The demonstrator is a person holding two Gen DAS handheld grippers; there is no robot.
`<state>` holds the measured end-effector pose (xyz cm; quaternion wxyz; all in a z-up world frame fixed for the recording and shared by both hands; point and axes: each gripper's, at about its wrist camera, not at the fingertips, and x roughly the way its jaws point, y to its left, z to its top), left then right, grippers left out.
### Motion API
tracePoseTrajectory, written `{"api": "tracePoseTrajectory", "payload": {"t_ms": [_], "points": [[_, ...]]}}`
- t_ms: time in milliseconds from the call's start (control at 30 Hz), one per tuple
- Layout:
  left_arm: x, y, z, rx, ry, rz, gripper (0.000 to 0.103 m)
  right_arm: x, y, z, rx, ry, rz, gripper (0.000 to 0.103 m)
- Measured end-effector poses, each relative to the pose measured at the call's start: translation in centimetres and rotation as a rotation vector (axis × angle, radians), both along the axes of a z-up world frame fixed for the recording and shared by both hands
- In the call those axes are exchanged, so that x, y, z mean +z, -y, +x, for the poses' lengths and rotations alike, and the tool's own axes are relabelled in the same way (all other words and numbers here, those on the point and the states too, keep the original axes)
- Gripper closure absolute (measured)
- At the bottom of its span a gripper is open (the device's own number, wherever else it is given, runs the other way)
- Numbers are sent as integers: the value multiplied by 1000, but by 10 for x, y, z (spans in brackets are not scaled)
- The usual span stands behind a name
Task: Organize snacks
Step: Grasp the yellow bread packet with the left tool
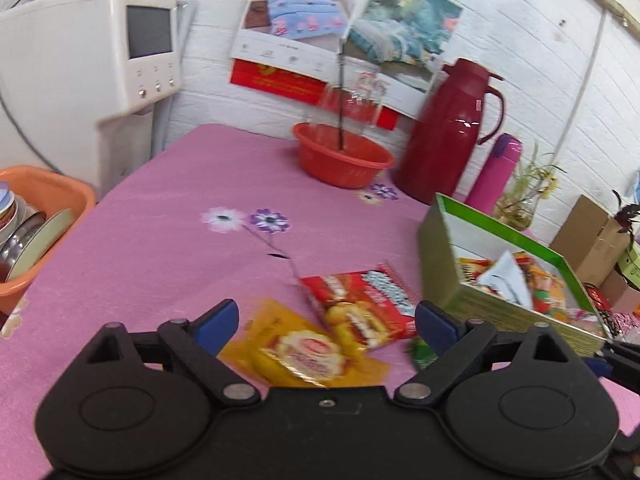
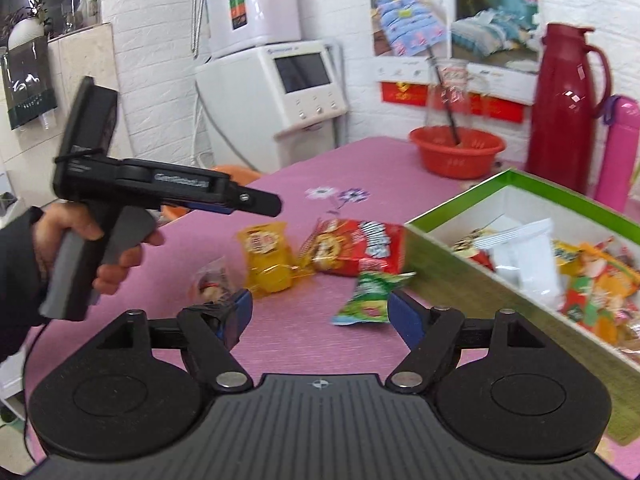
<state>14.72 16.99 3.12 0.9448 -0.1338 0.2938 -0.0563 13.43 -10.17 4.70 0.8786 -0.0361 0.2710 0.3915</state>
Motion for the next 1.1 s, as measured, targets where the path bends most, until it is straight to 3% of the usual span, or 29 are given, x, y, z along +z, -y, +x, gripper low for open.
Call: {"api": "tracePoseTrajectory", "payload": {"t_ms": [167,267,300,367,433,500,633,900,1033,1100], "points": [[-20,-25,18,31,-62,-88,0,-6,-19,2,29,-36,-16,0],[-31,-26,22,-9,-97,-131,2,-11,-24,6,34,-62,-24,0],[-34,-23,20,-38,-107,-136,18,-12,-25,7,36,-70,-26,0],[-38,-13,17,-120,-137,-164,28,-14,-27,9,37,-83,-35,0],[-37,1,13,-176,-149,-163,28,-17,-26,10,42,-95,-45,0],[-35,16,7,-220,-144,-125,14,-21,-26,9,42,-107,-61,0],[-32,25,2,-222,-103,-90,0,-29,-23,10,28,-145,-75,0],[-43,16,17,-172,-137,-135,0,-37,-32,18,12,-183,-83,0],[-41,20,16,-187,-148,-122,0,-41,-45,24,30,-210,-69,0],[-41,24,13,-191,-154,-111,14,-44,-51,26,24,-206,-83,1]]}}
